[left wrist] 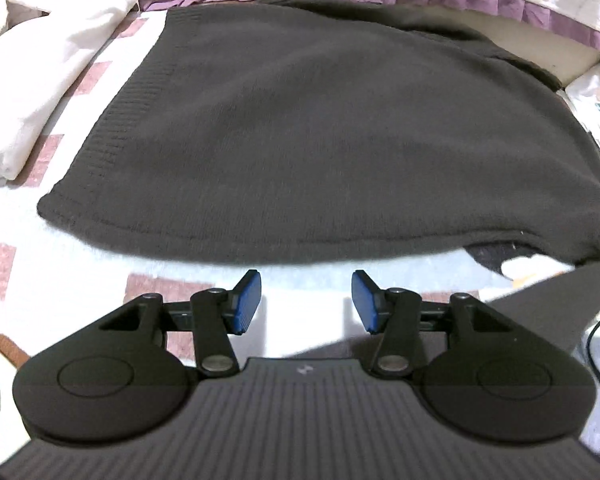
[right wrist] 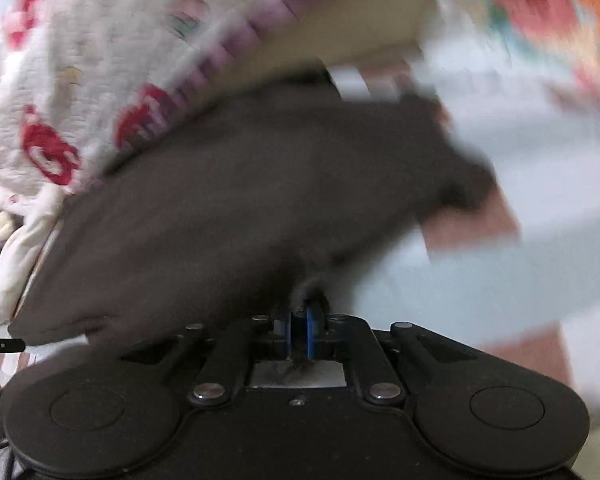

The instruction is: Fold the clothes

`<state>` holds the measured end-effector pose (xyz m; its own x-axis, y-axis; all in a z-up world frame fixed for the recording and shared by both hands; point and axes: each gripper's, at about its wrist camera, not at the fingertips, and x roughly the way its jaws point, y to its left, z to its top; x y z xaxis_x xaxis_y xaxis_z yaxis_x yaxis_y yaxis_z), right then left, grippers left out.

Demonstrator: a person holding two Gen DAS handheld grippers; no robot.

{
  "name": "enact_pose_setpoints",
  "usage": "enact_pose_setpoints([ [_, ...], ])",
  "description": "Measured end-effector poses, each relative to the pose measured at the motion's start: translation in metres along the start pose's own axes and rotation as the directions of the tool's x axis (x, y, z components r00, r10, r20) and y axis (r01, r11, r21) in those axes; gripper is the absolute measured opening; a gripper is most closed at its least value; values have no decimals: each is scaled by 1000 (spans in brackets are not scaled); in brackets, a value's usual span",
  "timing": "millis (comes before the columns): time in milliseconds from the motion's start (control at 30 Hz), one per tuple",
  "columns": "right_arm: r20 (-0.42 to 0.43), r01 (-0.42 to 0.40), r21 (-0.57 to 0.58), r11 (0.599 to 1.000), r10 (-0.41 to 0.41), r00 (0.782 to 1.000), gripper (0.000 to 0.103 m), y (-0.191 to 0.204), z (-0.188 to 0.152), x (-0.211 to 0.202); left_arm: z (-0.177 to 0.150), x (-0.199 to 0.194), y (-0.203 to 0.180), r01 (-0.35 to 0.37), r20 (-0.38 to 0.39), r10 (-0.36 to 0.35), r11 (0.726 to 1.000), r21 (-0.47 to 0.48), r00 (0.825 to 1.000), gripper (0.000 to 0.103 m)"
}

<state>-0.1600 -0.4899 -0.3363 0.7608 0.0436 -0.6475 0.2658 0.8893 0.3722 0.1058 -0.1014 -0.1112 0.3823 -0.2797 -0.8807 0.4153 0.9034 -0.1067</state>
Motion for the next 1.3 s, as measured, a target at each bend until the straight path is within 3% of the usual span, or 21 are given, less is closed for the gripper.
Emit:
enact_pose_setpoints([
  [33, 58, 13, -34, 999, -11, 998, 8, 6, 5, -16, -1, -3, -1, -4, -1, 4, 1000, 7, 1000, 49],
  [67, 87, 79, -52, 995, -74, 993, 8, 9, 9, -30, -5, -11, 0, -9, 5, 9, 1000, 12, 1000, 49],
  [133, 90, 201, -95, 975, -193, 977, 7, 9, 11, -44, -9, -20, 3, -14, 10, 14, 1000, 13, 1000, 51],
  [267, -41, 233, -17, 972, -234, 971, 7, -12, -4, -26, -29, -29, 5, -23, -15, 24, 999, 32, 1000, 52],
  [333, -66, 239, -1, 971, -239, 969, 8, -14, -14, -15, -34, -31, 2, -27, -16, 28, 998, 51, 999, 52],
  [467, -53, 228, -2, 974, -228, 972, 9, -14, -15, -18, -47, -46, -5, 78, -14, -77, 992, 102, 997, 57],
  [533, -34, 200, 29, 979, -199, 979, 9, -19, -12, -24, -53, -51, -17, 126, -25, -124, 976, 177, 992, 59],
  [667, -7, 137, 94, 986, -137, 991, 9, -24, -9, -33, -65, -54, -48, 186, -69, -173, 911, 367, 983, 59],
  [767, -2, 141, 81, 987, -141, 990, 9, -23, -8, -31, -70, -50, -60, 164, -90, -139, 882, 441, 986, 59],
  [867, -4, 140, 83, 987, -140, 990, 9, -24, -11, -32, -73, -52, -63, 223, -135, -180, 853, 471, 974, 61],
  [933, -8, 139, 86, 987, -139, 990, 9, -26, -13, -31, -78, -53, -71, 224, -153, -168, 822, 523, 974, 65],
  [1033, -17, 138, 95, 986, -137, 990, 9, -29, -14, -28, -89, -46, -81, 122, -141, -47, 796, 593, 989, 66],
  [1133, -20, 137, 96, 986, -136, 991, 10, -30, -16, -27, -90, -30, -83, 29, -120, 59, 782, 622, 991, 67],
  [1167, -20, 136, 93, 986, -135, 991, 10, -29, -16, -27, -90, -28, -83, 26, -115, 59, 781, 623, 992, 67],
  [1233, -18, 133, 90, 987, -132, 991, 10, -30, -15, -28, -88, -30, -85, 21, -96, 51, 777, 629, 994, 55],
  [1267, -17, 131, 92, 987, -130, 991, 10, -30, -15, -28, -87, -33, -86, 19, -84, 44, 775, 632, 995, 30],
  [1300, -17, 127, 95, 987, -126, 992, 10, -31, -15, -28, -86, -36, -87, 14, -70, 39, 772, 635, 997, 15],
])
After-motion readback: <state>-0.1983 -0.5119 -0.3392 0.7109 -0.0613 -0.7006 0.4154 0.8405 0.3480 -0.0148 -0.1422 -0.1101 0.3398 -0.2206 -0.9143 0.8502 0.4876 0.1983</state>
